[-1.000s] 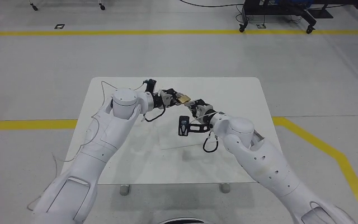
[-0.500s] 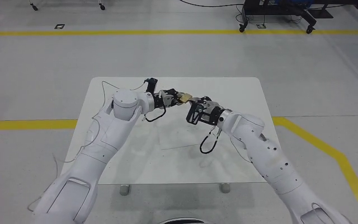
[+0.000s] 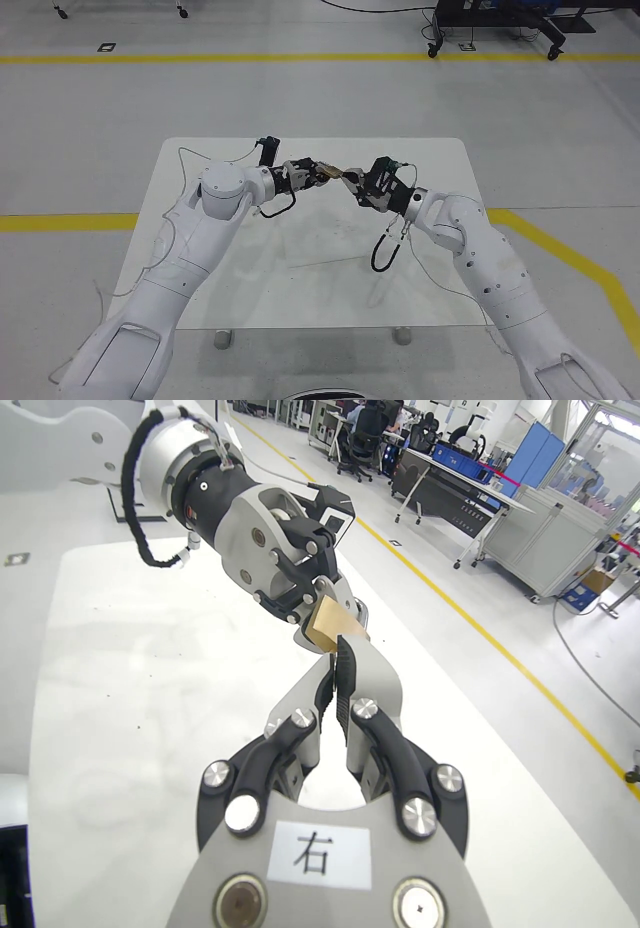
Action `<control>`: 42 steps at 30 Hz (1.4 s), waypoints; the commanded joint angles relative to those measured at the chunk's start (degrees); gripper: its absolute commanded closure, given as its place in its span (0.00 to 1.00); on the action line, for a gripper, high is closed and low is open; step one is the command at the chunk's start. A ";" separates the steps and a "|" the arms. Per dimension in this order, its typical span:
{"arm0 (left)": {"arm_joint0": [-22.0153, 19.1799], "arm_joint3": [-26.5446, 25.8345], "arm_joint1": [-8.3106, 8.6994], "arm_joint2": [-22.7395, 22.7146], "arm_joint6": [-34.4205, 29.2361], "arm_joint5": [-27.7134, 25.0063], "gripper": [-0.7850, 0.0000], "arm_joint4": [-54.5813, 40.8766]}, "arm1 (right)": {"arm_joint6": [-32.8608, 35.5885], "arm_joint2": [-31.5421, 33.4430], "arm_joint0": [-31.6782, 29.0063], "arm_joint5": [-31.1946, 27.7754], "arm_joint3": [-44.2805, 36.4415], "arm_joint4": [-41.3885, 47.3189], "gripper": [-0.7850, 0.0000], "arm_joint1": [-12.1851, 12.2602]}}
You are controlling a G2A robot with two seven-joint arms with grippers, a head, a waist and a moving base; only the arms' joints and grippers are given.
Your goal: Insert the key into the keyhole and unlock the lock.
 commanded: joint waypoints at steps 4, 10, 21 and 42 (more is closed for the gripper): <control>0.29 -0.39 0.10 -0.42 0.11 -0.22 1.00 0.26 | -0.95 0.37 0.49 -2.56 2.07 4.51 1.00 -0.04; 0.45 -0.80 0.15 -0.54 -0.09 -0.40 1.00 0.82 | -2.56 0.36 1.17 -6.40 6.51 13.75 1.00 -0.38; 0.69 -1.63 0.17 -0.73 0.05 -0.17 1.00 1.42 | -0.29 0.02 2.32 -4.15 7.39 12.28 0.11 -0.38; -1.59 -0.82 -0.19 7.43 -4.93 5.23 1.00 15.37 | -4.32 9.43 -5.90 3.26 -4.77 -0.40 0.00 2.11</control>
